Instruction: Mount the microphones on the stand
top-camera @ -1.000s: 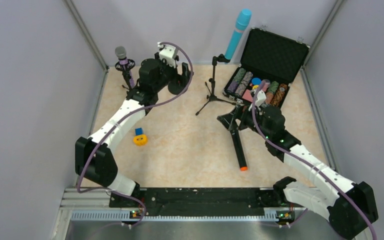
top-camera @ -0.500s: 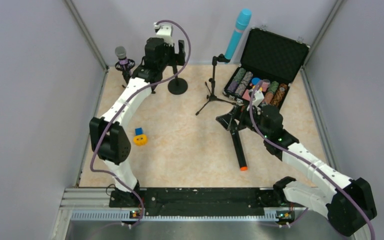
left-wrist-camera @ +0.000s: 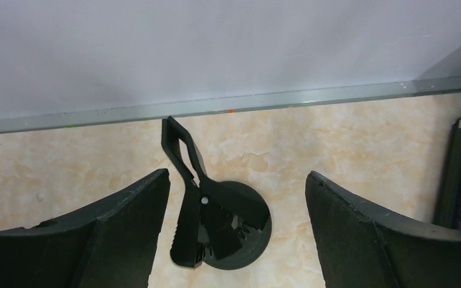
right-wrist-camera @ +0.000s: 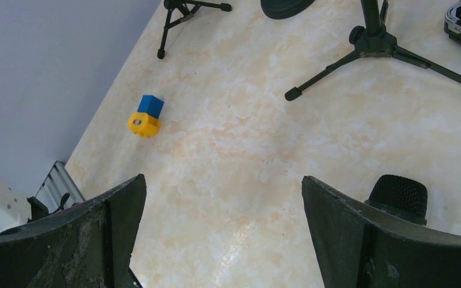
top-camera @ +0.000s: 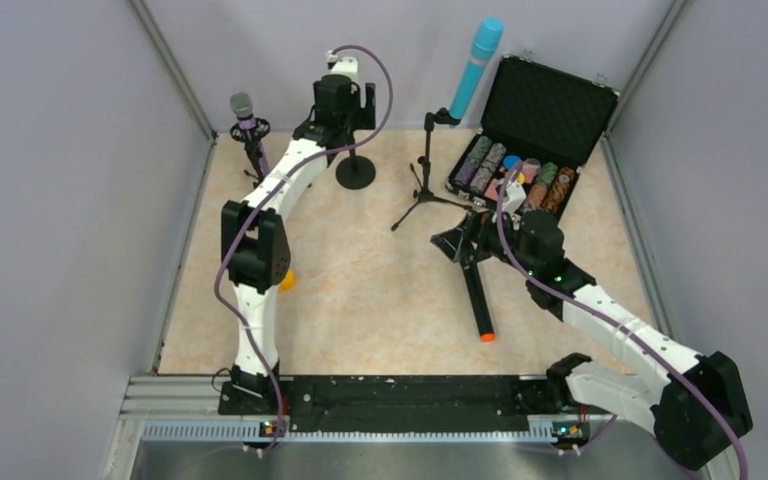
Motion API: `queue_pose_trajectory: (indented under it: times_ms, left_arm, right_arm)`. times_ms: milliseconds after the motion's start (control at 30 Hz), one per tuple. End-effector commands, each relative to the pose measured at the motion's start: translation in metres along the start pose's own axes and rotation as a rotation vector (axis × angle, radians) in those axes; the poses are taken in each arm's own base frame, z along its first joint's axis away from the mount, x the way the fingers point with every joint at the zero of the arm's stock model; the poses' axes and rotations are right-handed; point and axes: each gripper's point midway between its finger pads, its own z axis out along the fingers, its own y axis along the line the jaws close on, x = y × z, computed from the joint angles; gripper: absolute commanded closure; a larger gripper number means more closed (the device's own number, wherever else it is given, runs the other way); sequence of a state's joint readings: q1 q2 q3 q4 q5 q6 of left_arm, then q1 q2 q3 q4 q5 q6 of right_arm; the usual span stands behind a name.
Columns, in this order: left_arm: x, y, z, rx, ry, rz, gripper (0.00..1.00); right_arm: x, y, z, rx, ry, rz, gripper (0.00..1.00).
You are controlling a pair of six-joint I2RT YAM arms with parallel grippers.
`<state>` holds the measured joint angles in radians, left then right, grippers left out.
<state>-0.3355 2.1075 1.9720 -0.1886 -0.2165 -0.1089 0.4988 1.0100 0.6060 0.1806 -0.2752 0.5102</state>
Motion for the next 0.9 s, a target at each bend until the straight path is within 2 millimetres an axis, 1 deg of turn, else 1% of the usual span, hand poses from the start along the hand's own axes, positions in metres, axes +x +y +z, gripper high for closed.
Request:
queue_pose_trajectory:
  times_ms: [0, 100, 233, 300, 333, 367, 433, 567, 800, 867]
  left_arm:
    - [-0.011, 0.004, 0.013, -0.03, -0.035, 0.019, 0.14]
    - [-0.001, 0.004, 0.015, -0.026, -0.017, 0.035, 0.19]
    - [0.004, 0.001, 0.012, 0.008, -0.014, 0.066, 0.48]
    - [0.005, 0.0, 0.009, 0.019, -0.02, 0.074, 0.58]
    - [0.004, 0.0, 0.007, 0.026, -0.025, 0.078, 0.6]
    - [0.001, -0.001, 0.003, 0.031, -0.034, 0.084, 0.62]
    - [0.004, -0.002, -0.003, 0.049, -0.034, 0.093, 0.63]
    - [0.003, -0.005, -0.02, 0.1, -0.036, 0.15, 0.68]
    - [-0.008, -0.016, -0.066, 0.225, -0.064, 0.205, 0.74]
    - [-0.009, -0.024, -0.082, 0.281, -0.073, 0.208, 0.76]
  right_arm:
    - [-0.008, 0.001, -0.002, -0.016, -0.035, 0.007, 0.02]
    - [-0.008, 0.001, -0.001, -0.021, -0.031, 0.01, 0.02]
    - [-0.008, 0.001, -0.001, -0.019, -0.034, 0.011, 0.02]
    - [-0.008, 0.001, -0.003, -0.018, -0.035, 0.012, 0.02]
    - [-0.008, 0.001, -0.004, -0.018, -0.035, 0.013, 0.02]
    - [-0.007, 0.001, -0.005, -0.016, -0.036, 0.013, 0.02]
    - [-0.008, 0.001, -0.006, -0.015, -0.041, 0.012, 0.02]
    - [-0.009, 0.002, -0.005, -0.019, -0.041, 0.011, 0.02]
    - [-0.011, 0.005, -0.006, -0.025, -0.042, 0.012, 0.02]
    - [-0.012, 0.004, -0.008, -0.02, -0.048, 0.011, 0.02]
